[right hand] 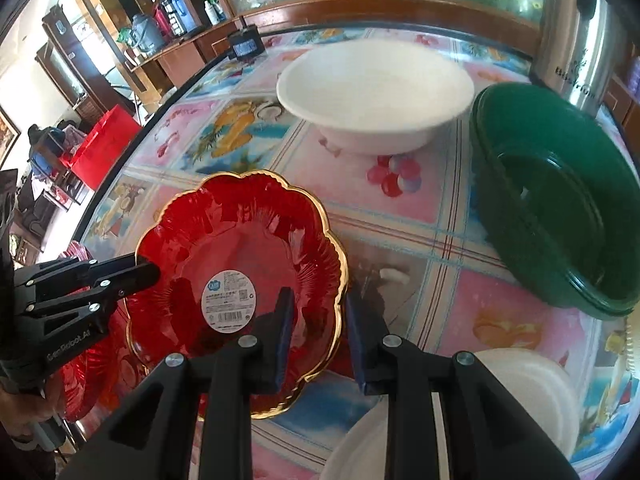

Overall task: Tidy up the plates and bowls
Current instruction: 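Carry the sticker plate with the right gripper over the wedding plate held by the left gripper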

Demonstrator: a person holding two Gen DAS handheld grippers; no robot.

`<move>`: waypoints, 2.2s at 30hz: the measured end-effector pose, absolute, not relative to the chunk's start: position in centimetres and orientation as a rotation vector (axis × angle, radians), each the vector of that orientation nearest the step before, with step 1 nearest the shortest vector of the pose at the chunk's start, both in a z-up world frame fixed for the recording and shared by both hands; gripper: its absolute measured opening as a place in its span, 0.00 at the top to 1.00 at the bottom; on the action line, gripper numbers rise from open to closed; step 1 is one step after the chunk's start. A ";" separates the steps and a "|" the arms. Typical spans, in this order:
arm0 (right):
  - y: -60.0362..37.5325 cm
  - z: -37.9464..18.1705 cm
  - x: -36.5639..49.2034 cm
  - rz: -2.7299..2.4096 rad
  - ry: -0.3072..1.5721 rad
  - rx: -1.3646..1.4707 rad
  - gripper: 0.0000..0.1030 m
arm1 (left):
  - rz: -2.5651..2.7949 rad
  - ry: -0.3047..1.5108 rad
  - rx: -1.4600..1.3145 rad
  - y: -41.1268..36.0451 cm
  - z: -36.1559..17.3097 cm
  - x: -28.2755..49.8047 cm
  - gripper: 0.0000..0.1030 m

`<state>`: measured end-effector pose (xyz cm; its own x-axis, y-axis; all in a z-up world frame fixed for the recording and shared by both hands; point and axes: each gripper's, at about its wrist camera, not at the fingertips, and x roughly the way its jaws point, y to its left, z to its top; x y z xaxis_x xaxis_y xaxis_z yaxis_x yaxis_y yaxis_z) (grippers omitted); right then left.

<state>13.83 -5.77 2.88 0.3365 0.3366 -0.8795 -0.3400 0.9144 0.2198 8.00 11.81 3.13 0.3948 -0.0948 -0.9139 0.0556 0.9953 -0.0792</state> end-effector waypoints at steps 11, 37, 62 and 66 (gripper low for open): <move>-6.1 2.9 14.2 0.494 1.176 0.004 0.73 | -0.106 1.172 -0.040 11.7 3.0 8.3 0.85; -4.6 5.4 12.9 0.467 1.142 0.009 0.76 | -0.129 1.132 -0.116 14.0 6.3 6.5 0.85; 4.1 9.9 9.1 0.588 1.082 -0.123 0.75 | -0.034 1.011 -0.176 22.6 11.1 -1.6 0.84; 6.2 9.7 8.1 0.613 1.088 -0.151 0.75 | -0.006 1.005 -0.189 24.5 11.0 -3.2 0.84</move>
<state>8.09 6.21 9.68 0.3179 0.3919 -0.8634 -0.5359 0.8255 0.1774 -3.19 24.54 10.98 0.5376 -0.0921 -0.8382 -0.0817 0.9837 -0.1605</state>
